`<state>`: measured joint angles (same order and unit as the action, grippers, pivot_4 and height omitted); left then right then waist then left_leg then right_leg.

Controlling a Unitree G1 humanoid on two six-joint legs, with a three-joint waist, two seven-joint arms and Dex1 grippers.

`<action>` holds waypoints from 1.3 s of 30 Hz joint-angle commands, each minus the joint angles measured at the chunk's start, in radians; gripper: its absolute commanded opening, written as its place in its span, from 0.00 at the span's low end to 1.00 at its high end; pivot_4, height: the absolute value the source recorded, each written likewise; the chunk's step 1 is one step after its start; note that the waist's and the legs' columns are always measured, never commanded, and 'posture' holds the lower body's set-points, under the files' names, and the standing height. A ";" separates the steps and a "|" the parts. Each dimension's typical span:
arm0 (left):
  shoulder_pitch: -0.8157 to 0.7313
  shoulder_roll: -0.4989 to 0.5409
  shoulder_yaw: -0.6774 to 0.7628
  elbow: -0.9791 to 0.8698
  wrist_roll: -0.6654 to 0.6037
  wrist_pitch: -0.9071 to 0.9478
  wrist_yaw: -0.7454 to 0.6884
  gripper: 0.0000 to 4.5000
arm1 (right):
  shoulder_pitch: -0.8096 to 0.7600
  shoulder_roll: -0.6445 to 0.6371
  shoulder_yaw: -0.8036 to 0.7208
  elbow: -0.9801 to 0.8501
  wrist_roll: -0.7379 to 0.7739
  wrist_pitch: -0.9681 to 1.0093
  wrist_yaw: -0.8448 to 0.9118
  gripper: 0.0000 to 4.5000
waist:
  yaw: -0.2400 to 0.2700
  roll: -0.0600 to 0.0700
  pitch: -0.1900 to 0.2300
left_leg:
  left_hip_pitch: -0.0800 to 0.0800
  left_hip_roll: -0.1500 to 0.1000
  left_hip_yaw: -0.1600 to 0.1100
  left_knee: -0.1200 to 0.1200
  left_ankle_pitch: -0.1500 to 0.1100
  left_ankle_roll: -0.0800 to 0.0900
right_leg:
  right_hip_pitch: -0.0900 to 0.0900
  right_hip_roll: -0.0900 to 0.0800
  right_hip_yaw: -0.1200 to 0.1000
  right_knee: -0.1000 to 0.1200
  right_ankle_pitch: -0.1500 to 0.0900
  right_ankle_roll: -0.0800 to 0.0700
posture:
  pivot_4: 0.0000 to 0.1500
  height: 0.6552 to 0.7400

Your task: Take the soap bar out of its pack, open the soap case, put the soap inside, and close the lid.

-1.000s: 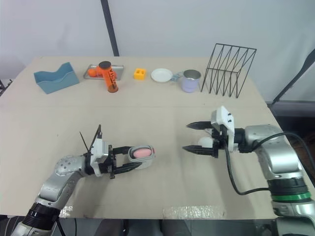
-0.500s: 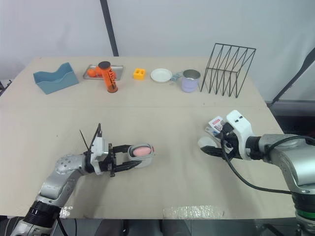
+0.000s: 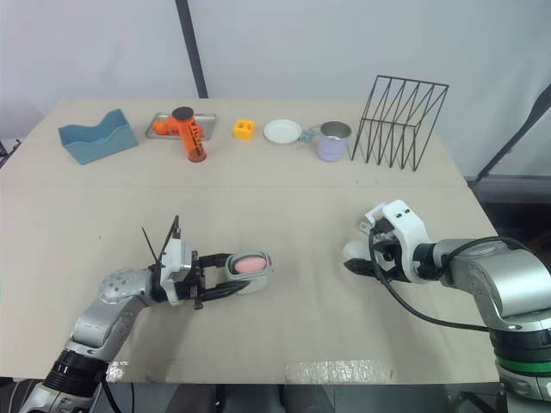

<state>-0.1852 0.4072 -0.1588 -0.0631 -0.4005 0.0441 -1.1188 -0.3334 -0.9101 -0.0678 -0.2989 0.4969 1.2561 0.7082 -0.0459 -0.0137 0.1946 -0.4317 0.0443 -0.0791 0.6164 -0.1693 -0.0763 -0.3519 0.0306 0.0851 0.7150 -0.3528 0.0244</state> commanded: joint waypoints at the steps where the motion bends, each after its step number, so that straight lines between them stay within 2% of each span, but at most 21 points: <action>1: -0.002 -0.002 -0.001 -0.041 -0.013 -0.008 -0.004 0.45 | -0.017 0.004 0.005 0.002 -0.006 -0.021 -0.012 0.98 | 0.000 0.000 0.000 | 0.000 0.000 0.000 0.000 0.000 0.000 | 0.000 0.000 0.000 0.000 0.000 0.000 | 1.00 1.00; 8: -0.001 -0.005 -0.005 -0.041 -0.011 -0.007 -0.001 0.45 | -0.026 0.008 0.027 0.026 -0.017 -0.036 -0.017 0.98 | 0.000 0.000 0.000 | 0.000 0.000 0.000 0.000 0.000 0.000 | 0.000 0.000 0.000 0.000 0.000 0.000 | 1.00 1.00; 9: -0.001 -0.005 -0.005 -0.041 -0.011 -0.007 0.000 0.45 | -0.026 0.006 0.034 0.030 -0.021 -0.041 -0.016 0.87 | 0.000 0.000 0.000 | 0.000 0.000 0.000 0.000 0.000 0.000 | 0.000 0.000 0.000 0.000 0.000 0.000 | 1.00 1.00; 10: -0.001 -0.005 -0.005 -0.041 -0.010 -0.007 0.001 0.45 | -0.027 0.005 0.038 0.033 -0.023 -0.043 -0.015 0.84 | -0.001 0.000 0.000 | 0.000 0.000 0.000 0.000 0.000 0.000 | 0.000 0.000 0.000 0.000 0.000 0.000 | 1.00 1.00; 14: 0.001 -0.005 -0.005 -0.044 -0.009 -0.005 0.003 0.45 | -0.026 -0.001 0.051 0.046 -0.036 -0.060 -0.012 0.52 | -0.001 0.000 0.000 | 0.000 0.000 0.000 0.000 0.000 0.000 | 0.000 0.000 0.000 0.000 0.000 0.000 | 1.00 1.00; 16: 0.001 -0.005 -0.006 -0.045 -0.009 -0.004 0.004 0.45 | -0.022 -0.006 0.058 0.050 -0.044 -0.073 -0.006 0.43 | -0.001 0.000 0.000 | 0.000 0.000 0.000 0.000 0.000 0.000 | 0.000 0.000 0.000 0.000 0.000 0.000 | 1.00 1.00; 21: 0.000 -0.006 -0.008 -0.045 -0.007 -0.004 0.005 0.45 | -0.020 -0.015 0.073 0.054 -0.057 -0.112 0.010 0.43 | -0.001 0.000 0.000 | 0.000 0.000 0.000 0.000 0.000 0.000 | 0.000 0.000 0.000 0.000 0.000 0.000 | 1.00 1.00; 25: -0.002 -0.005 -0.010 -0.042 -0.004 -0.006 0.004 0.45 | -0.024 -0.043 0.102 0.050 -0.081 -0.218 0.070 0.43 | -0.001 0.000 0.000 | 0.000 0.000 0.000 0.000 0.000 0.000 | 0.000 0.000 0.000 0.000 0.000 0.000 | 1.00 1.00; 32: -0.008 -0.003 -0.014 -0.035 -0.003 -0.008 -0.005 0.45 | -0.123 -0.104 0.147 0.062 -0.109 -0.573 0.356 0.43 | -0.001 0.000 0.000 | 0.000 0.000 0.000 0.000 0.000 0.000 | 0.000 0.000 0.000 0.000 0.000 0.000 | 1.00 1.00; 39: -0.019 -0.009 -0.016 -0.030 -0.009 -0.015 -0.015 0.45 | -0.266 -0.099 0.216 0.064 -0.103 -0.693 0.549 0.43 | -0.001 0.000 0.000 | 0.000 0.000 0.001 0.000 0.000 0.000 | 0.000 0.000 0.000 -0.001 0.000 0.000 | 1.00 1.00</action>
<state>-0.1868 0.4054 -0.1693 -0.0677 -0.3981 0.0461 -1.1184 -0.4665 -0.9979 0.0849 -0.2262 0.3948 0.6974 1.0663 -0.0469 -0.0138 0.1947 -0.4316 0.0447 -0.0784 0.6160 -0.1694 -0.0763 -0.3522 0.0306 0.0853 0.7142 -0.3531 0.0248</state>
